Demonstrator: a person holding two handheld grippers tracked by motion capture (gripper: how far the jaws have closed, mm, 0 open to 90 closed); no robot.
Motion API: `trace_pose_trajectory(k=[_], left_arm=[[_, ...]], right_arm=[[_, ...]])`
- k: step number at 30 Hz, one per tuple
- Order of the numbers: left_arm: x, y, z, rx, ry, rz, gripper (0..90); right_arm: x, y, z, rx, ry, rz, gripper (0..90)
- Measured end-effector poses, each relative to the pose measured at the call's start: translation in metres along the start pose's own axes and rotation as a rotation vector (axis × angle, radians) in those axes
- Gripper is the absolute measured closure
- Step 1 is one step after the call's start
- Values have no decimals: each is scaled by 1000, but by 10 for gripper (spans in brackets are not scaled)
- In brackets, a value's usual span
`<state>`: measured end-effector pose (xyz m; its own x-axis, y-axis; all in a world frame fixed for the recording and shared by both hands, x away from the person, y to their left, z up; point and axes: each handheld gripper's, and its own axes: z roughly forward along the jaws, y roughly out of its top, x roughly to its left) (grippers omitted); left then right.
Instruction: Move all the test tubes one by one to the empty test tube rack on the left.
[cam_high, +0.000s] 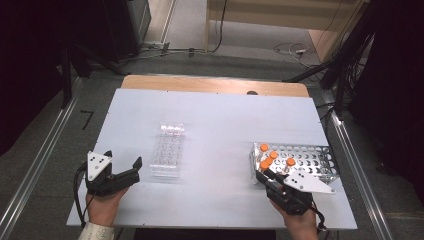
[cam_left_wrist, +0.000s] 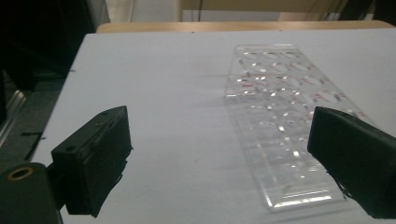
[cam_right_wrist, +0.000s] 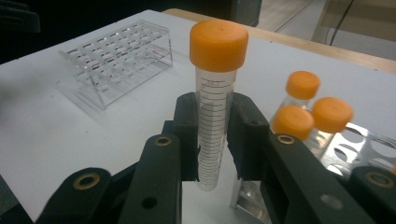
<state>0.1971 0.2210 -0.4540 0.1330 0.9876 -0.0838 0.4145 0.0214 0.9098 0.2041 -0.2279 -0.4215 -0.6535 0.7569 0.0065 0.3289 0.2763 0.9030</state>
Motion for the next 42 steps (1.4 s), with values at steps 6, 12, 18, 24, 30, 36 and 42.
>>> trace_pose_trajectory(k=[6, 12, 18, 24, 30, 36, 42], left_arm=[[-19, 11, -2, -1, -75, 33, 95], [-38, 18, -1, 5, -152, 66, 95], [-59, 19, 5, 18, -186, 119, 95], [-76, 20, 9, 23, -234, 139, 97], [-91, 25, 9, 8, -291, 157, 136], [-106, 28, 8, -8, -359, 173, 186], [-125, 25, 12, 16, -458, 192, 251]], right_arm=[[8, 0, 15, 20, 37, -24, 720], [24, 2, 34, 40, 84, -61, 720], [31, 3, 55, 72, 121, -74, 720], [39, 5, 69, 82, 145, -94, 720], [45, 4, 78, 84, 161, -98, 720], [50, 3, 88, 96, 183, -99, 720], [57, 4, 93, 99, 216, -103, 720]])
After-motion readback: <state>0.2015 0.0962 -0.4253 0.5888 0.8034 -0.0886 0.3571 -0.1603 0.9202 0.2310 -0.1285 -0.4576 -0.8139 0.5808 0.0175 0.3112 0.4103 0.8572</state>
